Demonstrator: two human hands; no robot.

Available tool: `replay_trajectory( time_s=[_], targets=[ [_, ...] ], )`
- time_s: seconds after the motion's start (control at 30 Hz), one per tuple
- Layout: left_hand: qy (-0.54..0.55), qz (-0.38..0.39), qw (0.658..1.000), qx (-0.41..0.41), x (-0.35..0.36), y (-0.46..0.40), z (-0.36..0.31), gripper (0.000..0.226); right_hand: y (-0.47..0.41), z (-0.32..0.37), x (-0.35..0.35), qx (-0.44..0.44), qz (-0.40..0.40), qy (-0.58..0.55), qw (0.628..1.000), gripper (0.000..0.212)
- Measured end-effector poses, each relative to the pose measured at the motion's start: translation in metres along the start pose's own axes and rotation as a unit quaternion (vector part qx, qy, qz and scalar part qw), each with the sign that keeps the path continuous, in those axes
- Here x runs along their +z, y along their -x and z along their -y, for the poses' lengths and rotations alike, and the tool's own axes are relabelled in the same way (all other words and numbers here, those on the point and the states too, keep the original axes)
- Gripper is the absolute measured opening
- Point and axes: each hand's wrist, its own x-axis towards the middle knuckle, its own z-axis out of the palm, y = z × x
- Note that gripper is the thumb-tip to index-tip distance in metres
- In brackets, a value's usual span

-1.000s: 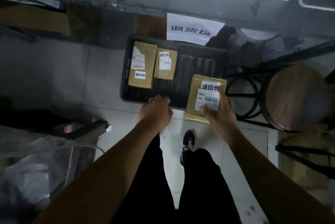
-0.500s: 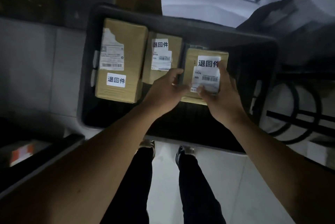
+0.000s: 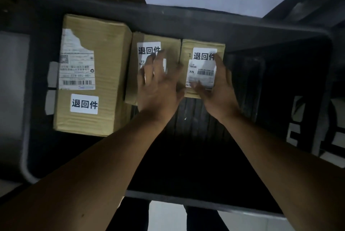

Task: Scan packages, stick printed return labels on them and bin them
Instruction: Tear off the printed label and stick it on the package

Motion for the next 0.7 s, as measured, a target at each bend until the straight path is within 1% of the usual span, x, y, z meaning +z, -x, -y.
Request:
replay_trajectory(
  time_s=[0.07,0.2,0.3,0.37,0.43,0.53,0.7],
  targets=[
    [-0.02,0.003,1.0,0.015,0.005,-0.002,-0.001,0.063,-0.004,-0.004,0.002,-0.002,0.003,0.004,1.0,0.091],
    [-0.01,0.026,1.0,-0.004,0.006,0.001,-0.002,0.061,-0.004,-0.003,-0.001,-0.005,0.019,0.026,0.999,0.093],
    [-0.002,0.048,0.999,-0.008,-0.009,0.004,-0.004,0.068,-0.002,0.009,-0.011,0.014,0.043,0.055,0.997,0.095],
    [0.01,0.057,0.998,-0.01,-0.029,0.008,-0.008,0.072,0.006,0.024,-0.026,0.022,0.034,0.078,0.996,0.091],
    [0.024,0.076,0.997,-0.013,-0.058,0.016,-0.015,0.07,0.024,0.045,-0.046,0.035,0.027,0.092,0.995,0.082],
    [0.024,0.122,0.992,-0.012,-0.118,0.037,-0.031,0.063,0.069,0.084,-0.086,0.047,0.039,0.138,0.989,0.072],
    [-0.007,0.177,0.983,0.045,-0.248,0.097,-0.081,0.06,0.182,0.165,-0.167,0.036,0.067,0.222,0.972,0.065]
  ],
)
